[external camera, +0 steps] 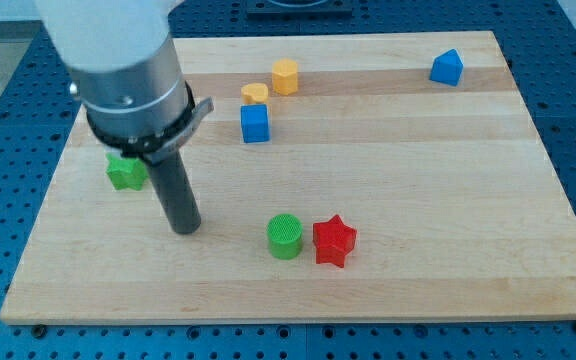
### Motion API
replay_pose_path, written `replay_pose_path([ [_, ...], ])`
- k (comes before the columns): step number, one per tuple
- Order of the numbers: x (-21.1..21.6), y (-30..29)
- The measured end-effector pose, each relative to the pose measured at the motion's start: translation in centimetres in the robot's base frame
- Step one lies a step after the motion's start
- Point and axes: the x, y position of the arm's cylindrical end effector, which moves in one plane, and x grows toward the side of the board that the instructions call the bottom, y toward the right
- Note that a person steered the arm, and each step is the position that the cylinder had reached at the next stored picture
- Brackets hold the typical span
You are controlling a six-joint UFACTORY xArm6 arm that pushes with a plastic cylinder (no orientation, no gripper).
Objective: Put the red star horizontal to the green star
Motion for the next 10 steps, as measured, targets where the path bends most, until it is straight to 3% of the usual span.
replay_pose_path([
  [1, 1.2, 2.9],
  [2, 1.6, 10.7],
  [5, 4.9, 14.2],
  [6, 5.8, 19.1],
  [8, -5.1, 19.6],
  [10, -3.7, 20.2],
])
